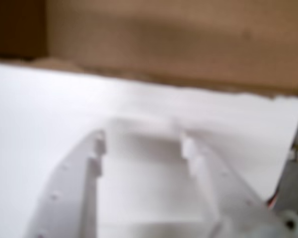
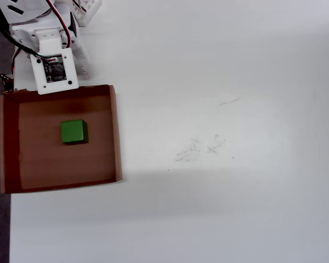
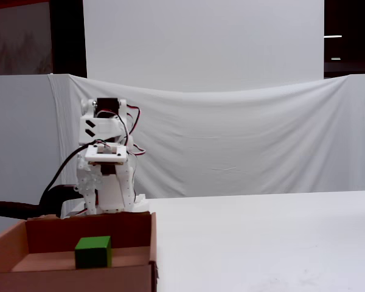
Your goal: Grasp a green cube and put it in a box.
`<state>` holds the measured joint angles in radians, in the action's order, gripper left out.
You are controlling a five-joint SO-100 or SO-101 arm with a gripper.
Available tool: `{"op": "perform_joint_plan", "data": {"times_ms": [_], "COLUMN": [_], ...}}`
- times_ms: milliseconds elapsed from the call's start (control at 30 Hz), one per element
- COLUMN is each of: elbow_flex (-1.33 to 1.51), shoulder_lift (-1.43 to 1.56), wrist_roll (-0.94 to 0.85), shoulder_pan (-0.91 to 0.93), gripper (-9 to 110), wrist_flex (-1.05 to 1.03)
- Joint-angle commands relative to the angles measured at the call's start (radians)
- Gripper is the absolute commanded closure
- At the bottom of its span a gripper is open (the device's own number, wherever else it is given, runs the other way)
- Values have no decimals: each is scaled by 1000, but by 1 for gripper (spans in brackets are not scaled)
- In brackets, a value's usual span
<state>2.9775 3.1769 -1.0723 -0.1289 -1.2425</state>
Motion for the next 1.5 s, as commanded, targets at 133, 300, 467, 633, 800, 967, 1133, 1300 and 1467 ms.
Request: {"op": "perform_joint_plan", "data": {"times_ms": [133, 300, 467, 633, 800, 967, 1133, 1300, 1467], "elbow_flex": [-5, -5, -5, -5, -5, -5, -5, -5, -5], "shoulder_lift": [6, 6, 6, 6, 6, 6, 6, 6, 6], "wrist_roll": [3, 6, 8, 9, 11, 14, 15, 18, 21], "shoulder_pan": [3, 3, 3, 3, 3, 3, 3, 3, 3], "gripper": [80, 80, 80, 80, 80, 80, 80, 80, 80], "wrist_flex": [2, 2, 2, 2, 2, 2, 2, 3, 3]}}
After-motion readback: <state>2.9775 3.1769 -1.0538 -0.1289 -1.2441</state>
